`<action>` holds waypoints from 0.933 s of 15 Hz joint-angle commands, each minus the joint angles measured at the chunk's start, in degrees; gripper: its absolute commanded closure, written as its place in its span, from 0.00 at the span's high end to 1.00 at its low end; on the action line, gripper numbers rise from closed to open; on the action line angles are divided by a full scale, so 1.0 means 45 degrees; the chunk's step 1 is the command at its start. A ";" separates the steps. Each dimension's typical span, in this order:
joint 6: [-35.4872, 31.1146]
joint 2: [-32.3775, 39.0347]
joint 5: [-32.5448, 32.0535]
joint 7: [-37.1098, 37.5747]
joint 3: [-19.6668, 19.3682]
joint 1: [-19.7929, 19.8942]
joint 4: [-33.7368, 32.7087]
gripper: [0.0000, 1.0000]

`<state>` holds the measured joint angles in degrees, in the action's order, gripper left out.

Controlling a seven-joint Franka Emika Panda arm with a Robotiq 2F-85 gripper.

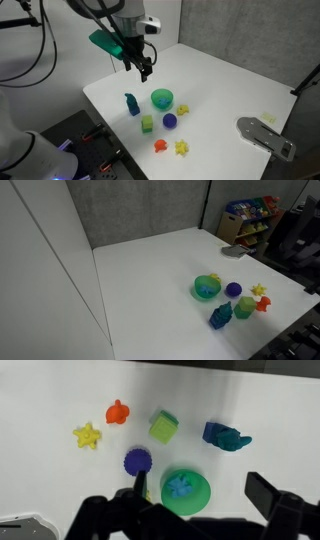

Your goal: Place the green toy animal on the light green block

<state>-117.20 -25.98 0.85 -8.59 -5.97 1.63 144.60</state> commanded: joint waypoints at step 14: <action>-0.1214 0.0794 0.0418 0.2018 0.1236 -0.0450 0.0793 1.00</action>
<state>-121.03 -24.28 0.99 -0.78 -1.52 0.86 148.10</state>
